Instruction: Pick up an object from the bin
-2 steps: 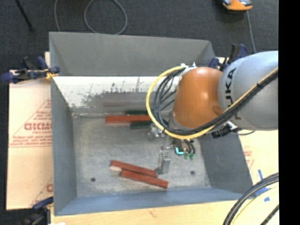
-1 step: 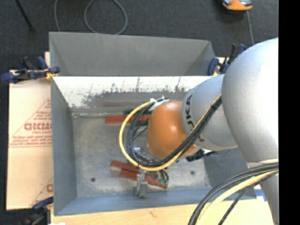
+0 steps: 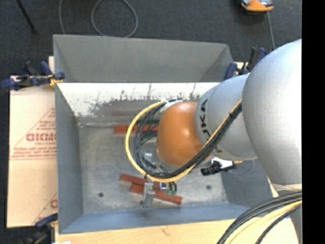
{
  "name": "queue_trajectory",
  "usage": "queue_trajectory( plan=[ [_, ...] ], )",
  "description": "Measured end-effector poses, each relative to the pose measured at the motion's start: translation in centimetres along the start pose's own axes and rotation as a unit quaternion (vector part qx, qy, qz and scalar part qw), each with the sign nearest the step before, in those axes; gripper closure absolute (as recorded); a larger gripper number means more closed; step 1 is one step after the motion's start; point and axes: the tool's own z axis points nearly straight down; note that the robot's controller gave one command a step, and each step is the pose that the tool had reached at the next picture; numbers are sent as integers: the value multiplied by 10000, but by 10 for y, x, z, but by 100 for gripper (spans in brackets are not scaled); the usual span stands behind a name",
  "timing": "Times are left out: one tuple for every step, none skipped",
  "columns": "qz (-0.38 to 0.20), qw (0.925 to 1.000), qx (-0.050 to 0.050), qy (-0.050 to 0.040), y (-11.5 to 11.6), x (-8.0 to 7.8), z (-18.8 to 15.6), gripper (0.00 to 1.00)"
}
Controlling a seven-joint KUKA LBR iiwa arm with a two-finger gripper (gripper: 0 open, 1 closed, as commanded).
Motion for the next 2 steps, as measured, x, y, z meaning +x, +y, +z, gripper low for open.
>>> queue_trajectory(
  plan=[
    [629, 9980, 4, -21, -20, -17, 0, 0],
    [1241, 9923, 12, 30, -6, -9, 31, 0]
  ],
)
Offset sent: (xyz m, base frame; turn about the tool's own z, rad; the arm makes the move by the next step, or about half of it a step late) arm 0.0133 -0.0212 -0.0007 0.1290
